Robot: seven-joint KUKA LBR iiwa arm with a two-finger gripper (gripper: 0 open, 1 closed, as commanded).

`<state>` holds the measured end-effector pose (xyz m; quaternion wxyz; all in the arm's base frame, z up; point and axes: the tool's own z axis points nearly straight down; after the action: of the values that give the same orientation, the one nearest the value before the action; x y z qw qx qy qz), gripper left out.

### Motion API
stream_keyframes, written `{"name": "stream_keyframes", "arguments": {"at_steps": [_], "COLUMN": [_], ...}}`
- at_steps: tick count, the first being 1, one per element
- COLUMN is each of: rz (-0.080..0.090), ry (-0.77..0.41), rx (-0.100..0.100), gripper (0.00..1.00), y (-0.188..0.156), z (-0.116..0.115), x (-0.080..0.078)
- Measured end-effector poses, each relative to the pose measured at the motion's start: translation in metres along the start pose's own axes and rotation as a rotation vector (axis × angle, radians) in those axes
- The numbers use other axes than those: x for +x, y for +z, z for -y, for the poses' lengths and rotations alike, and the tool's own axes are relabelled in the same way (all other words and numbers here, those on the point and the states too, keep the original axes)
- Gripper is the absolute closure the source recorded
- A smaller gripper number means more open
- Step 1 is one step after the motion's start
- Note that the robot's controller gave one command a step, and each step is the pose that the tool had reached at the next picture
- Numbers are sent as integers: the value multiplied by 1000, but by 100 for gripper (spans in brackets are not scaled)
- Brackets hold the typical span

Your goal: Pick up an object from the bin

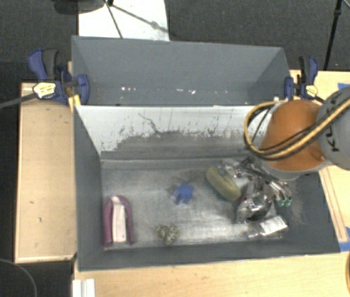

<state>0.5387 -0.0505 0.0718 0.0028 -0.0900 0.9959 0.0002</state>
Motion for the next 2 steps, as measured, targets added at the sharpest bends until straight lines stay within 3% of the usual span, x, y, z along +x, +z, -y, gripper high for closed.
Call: {"name": "stream_keyframes", "arguments": {"at_steps": [1, 2], "rz": [1, -3], "ry": [215, 211], "rx": [3, -4], "gripper": [0, 100], "y": [1, 0], "z": [66, 61], "x": [-11, -12]}}
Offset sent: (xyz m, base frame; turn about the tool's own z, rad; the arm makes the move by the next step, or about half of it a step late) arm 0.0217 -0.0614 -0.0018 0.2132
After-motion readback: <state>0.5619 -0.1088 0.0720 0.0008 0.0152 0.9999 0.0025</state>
